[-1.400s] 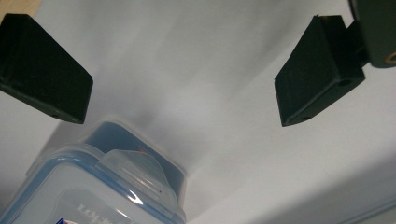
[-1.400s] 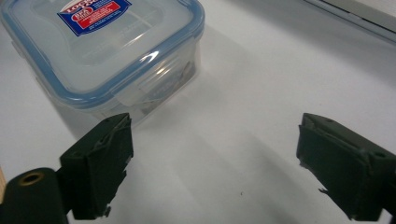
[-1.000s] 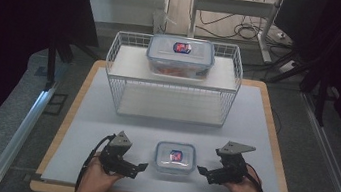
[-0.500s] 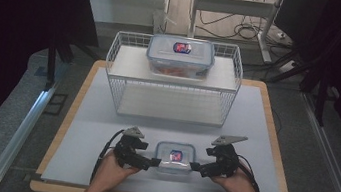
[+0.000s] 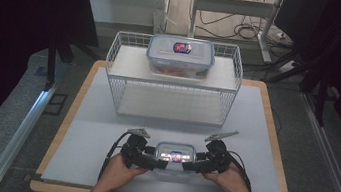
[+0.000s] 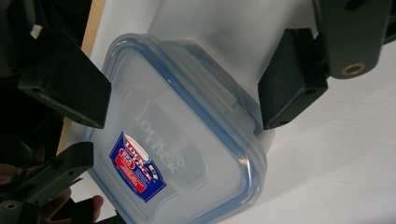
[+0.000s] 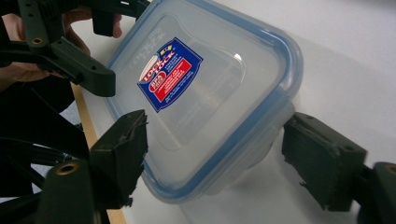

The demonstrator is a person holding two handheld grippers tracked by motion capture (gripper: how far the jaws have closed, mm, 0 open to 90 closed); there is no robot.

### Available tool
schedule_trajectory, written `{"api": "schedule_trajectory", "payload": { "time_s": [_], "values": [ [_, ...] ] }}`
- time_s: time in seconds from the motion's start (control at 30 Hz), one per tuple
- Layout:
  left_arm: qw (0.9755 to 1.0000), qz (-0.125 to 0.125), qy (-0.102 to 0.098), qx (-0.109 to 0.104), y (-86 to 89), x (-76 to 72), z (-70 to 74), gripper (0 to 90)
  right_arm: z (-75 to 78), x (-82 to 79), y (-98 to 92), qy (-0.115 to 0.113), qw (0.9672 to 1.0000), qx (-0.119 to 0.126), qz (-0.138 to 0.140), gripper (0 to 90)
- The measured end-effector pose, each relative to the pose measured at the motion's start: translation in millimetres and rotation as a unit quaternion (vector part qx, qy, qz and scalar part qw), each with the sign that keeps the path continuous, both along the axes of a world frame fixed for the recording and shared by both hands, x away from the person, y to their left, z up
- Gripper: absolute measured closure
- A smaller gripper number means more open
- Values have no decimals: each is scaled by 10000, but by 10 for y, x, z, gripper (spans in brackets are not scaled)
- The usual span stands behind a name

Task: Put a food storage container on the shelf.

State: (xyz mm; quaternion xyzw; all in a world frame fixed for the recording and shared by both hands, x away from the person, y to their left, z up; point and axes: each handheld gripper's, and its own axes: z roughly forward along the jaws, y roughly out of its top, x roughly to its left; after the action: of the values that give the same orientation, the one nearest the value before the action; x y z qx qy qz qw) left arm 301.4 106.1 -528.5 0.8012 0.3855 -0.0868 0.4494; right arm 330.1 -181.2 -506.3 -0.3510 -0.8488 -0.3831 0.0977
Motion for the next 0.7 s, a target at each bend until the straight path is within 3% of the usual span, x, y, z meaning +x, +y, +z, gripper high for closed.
{"api": "schedule_trajectory", "payload": {
  "time_s": [0.1,0.3,0.47,0.57,0.7],
  "values": [
    [10000,19,21,14,8,-29,9,193,23,-39,-31,-76,10000,15,0,293],
    [9999,-56,81,-94,80,-154,-4,309,34,-142,-106,-157,9998,120,-8,402],
    [9999,-16,-47,-137,127,-204,29,427,47,-202,-143,-237,9996,141,24,446],
    [9996,-5,4,-270,150,-195,13,448,48,-215,-164,-223,9996,198,7,473],
    [9985,54,97,-534,189,-176,-9,487,41,-199,-235,-152,9986,500,-128,558]
  ]
}}
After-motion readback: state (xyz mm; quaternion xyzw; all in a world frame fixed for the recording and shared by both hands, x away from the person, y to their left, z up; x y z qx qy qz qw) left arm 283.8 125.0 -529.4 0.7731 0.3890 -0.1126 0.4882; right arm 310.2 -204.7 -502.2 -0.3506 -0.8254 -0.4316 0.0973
